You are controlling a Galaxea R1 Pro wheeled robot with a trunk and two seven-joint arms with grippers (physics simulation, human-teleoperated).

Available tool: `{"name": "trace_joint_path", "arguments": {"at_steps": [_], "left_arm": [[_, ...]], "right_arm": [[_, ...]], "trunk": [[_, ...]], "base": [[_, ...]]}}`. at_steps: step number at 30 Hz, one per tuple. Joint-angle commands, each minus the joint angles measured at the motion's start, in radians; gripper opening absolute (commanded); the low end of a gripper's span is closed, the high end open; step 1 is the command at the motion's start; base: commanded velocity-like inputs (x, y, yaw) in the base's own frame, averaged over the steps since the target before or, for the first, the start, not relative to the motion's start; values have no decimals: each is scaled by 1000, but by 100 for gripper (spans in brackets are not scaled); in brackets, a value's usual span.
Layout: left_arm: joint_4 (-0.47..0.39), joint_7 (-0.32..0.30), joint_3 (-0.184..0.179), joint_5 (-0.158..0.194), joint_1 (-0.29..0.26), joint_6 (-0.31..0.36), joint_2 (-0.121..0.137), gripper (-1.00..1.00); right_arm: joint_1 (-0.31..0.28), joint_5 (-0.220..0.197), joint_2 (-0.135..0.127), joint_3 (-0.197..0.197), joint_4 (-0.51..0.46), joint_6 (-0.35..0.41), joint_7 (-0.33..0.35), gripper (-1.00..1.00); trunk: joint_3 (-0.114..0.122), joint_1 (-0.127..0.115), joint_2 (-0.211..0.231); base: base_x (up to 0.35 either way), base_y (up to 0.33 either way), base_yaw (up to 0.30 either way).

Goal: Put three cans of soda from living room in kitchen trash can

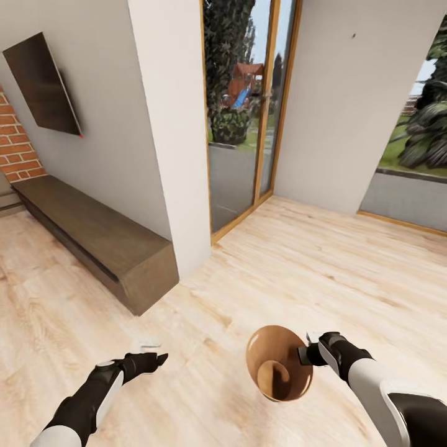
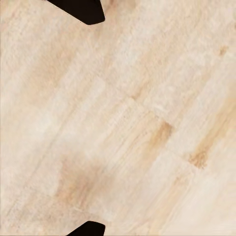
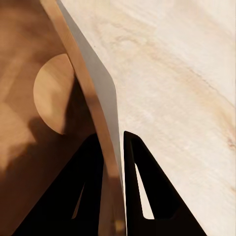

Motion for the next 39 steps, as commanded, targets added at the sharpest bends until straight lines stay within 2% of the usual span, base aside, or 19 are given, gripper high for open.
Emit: {"name": "trace_joint_path", "arguments": {"at_steps": [1,6,15,34,39], "left_arm": [[0,0,0,0,0,0,0,100],[-5,-1,-1,0,0,-1,0,100],[-9,0,-1,1,0,-1,1,100],[-9,-2,-2,1,0,-2,1,100],[-9,-2,-2,1,0,-1,1,100]], "right_arm": [[0,-10,0,-6,0,1,4,-100],[5,-10,0,-5,-1,1,4,-100],[9,-10,1,-1,-2,1,4,-100],[11,-10,1,2,-2,1,4,-100],[14,-10,1,2,-2,1,4,-100]], "trunk": [[0,0,0],[0,0,0],[0,0,0],[0,0,0],[0,0,0]], "base": [[301,2,5],[225,1,3],[38,0,44],[1,0,232],[-97,153,242]]}}
